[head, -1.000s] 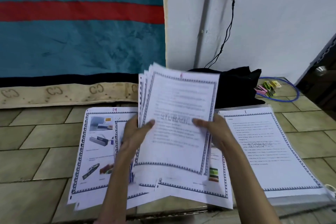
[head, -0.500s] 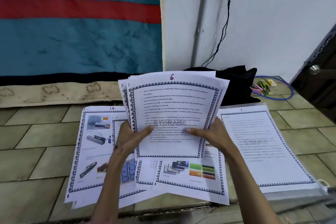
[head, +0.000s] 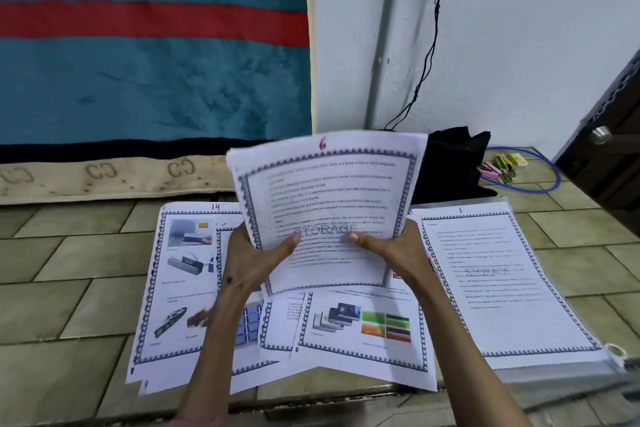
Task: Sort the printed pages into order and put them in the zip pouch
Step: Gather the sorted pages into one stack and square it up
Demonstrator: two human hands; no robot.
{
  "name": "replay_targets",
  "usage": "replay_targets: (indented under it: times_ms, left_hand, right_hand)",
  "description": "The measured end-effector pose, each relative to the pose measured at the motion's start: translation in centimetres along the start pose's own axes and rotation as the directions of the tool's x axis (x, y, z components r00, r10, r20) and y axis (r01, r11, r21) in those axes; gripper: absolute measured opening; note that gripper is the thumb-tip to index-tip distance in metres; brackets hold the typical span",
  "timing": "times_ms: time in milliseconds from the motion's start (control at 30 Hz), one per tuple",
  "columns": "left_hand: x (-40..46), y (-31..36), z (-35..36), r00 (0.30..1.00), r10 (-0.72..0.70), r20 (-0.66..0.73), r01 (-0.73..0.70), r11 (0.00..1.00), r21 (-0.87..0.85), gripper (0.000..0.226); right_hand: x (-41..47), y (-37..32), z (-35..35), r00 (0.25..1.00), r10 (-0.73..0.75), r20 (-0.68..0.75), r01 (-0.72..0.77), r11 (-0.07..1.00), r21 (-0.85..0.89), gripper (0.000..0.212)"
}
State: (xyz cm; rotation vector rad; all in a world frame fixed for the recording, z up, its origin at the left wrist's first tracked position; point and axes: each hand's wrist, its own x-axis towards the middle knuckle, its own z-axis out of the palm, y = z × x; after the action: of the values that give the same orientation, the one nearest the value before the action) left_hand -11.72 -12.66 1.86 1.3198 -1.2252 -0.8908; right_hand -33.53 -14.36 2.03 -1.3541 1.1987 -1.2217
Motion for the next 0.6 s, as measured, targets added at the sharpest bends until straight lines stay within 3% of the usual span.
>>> replay_targets:
  times_ms: [300, 433, 533, 600]
  left_hand:
    - [-1.0, -1.6, 0.8, 0.994, -0.106, -0.04, 0.102, 0.991, -0.083, 0.028]
    - [-0.6, 0.0, 1.0, 0.992, -0.063, -0.106, 0.049, 0.991, -0.127, 0.032]
    - [-0.2, 0.6, 1.0, 0.998, -0.011, -0.065, 0.006, 0.997, -0.081, 0.032]
    - [-0.5, -0.2, 1.2, 0.996, -0.083, -0.016, 0.082, 0.996, -0.027, 0.029]
  right_hand:
    - [-0.7, 2.1, 0.0, 0.996, 0.074, -0.046, -0.072, 0.997, 0.031, 0.032]
    - [-0.4, 0.0, 0.0, 0.996, -0.003, -0.09, 0.006, 0.999, 0.043, 0.03]
    - [0.0, -0.7, -0.4, 0.994, -0.051, -0.101, 0.058, 0.996, 0.063, 0.035]
    - [-0.3, 0.2, -0.2, 0.996, 0.008, -0.085, -0.003, 0.998, 0.062, 0.031]
